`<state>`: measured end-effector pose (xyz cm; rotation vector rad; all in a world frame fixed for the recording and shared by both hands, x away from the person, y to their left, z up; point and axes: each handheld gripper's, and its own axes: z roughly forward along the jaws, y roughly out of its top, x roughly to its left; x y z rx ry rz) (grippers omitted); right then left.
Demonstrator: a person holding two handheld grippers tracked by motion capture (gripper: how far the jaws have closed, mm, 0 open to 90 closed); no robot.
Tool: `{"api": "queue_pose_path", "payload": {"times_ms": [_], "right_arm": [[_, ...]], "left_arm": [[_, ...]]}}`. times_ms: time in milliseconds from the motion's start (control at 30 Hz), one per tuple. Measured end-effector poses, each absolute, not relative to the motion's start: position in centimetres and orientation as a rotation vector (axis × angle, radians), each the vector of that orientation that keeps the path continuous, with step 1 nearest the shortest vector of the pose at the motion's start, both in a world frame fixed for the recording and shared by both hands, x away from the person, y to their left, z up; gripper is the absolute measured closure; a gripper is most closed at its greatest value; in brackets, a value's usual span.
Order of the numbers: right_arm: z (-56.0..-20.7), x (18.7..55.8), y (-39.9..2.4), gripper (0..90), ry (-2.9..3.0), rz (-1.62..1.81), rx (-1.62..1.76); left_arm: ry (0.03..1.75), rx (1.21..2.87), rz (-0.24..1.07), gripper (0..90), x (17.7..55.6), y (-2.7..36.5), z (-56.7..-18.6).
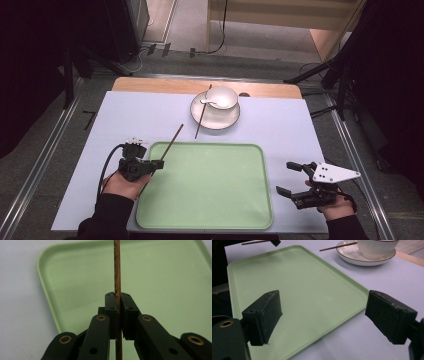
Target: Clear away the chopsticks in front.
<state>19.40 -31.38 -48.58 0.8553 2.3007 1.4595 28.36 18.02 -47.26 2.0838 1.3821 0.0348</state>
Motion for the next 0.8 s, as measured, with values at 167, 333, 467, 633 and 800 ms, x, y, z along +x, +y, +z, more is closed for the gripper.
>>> {"api": "queue_pose_path", "payload": {"times_ms": [167,333,467,633,800], "right_arm": [[-48.6,19.5,-31.3,14.3,2.302,1.466,0.847],[-48.6,19.8,-31.1,14.3,2.31,1.468,0.84],[-48.6,19.9,-30.9,14.3,2.314,1.466,0.832],[-48.5,20.1,-30.8,14.3,2.321,1.464,0.823],[-48.5,20.1,-30.9,14.3,2.318,1.468,0.82]], "left_arm": [[1.404,2.066,-0.007,86.0,27.3,18.5,-47.7],[1.42,2.086,-0.009,86.0,26.1,18.5,-48.5],[1.439,2.105,-0.05,86.0,25.4,18.2,-49.4],[1.44,2.158,-0.033,85.8,25.5,17.5,-50.2],[1.436,2.128,-0.027,82.4,25.9,17.1,-50.4]]}}
